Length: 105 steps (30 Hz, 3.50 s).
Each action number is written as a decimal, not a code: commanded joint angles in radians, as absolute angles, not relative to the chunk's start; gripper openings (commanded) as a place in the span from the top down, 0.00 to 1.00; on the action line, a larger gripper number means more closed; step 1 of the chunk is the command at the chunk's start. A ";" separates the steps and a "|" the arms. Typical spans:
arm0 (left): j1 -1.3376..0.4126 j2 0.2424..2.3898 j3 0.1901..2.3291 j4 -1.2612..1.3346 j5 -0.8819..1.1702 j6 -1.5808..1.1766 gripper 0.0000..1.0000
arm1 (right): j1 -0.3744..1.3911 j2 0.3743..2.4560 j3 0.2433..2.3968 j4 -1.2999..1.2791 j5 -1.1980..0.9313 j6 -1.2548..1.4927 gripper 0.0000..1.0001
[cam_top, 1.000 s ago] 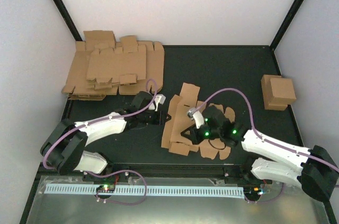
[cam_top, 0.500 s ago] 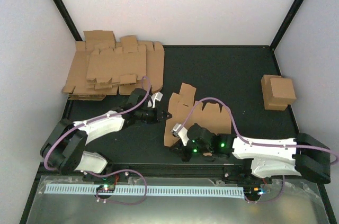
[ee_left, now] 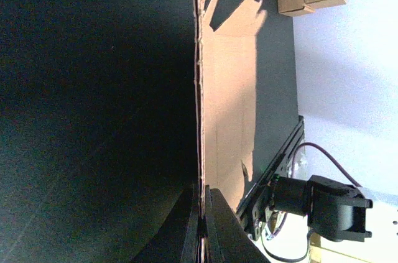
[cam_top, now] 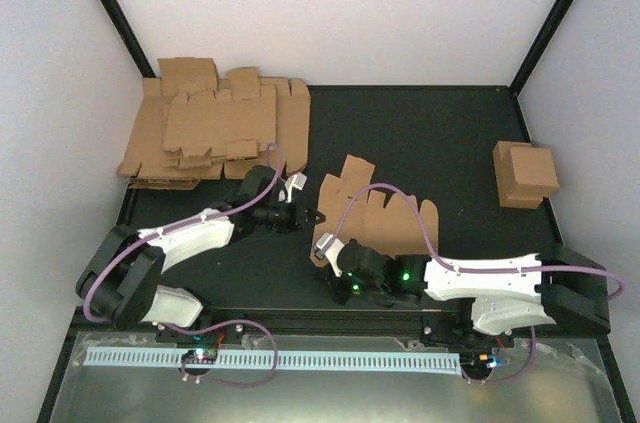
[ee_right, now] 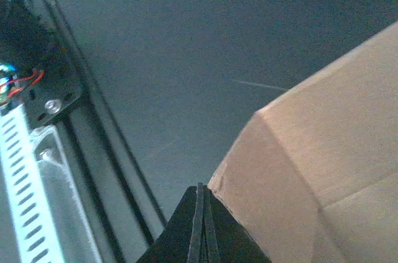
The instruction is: Fold the paper box
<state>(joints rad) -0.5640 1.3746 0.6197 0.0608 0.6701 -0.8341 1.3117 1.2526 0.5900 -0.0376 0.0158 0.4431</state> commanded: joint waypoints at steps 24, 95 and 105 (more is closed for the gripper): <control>-0.559 1.368 0.601 0.097 0.720 -0.838 0.98 | 1.225 1.384 0.716 -0.114 0.165 0.493 0.98; -0.456 1.493 0.674 -0.062 0.753 -0.577 0.97 | 1.048 1.222 0.531 -0.364 0.059 0.675 0.98; -0.456 1.496 0.688 -0.072 0.755 -0.572 0.97 | 1.046 1.342 0.534 -0.329 0.038 0.653 0.98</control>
<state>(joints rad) -0.4637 1.4818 0.6441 -0.0566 0.7238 -0.5961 1.0512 1.3094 0.5304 -0.3637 0.0566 0.6670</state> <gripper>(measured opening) 0.031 0.020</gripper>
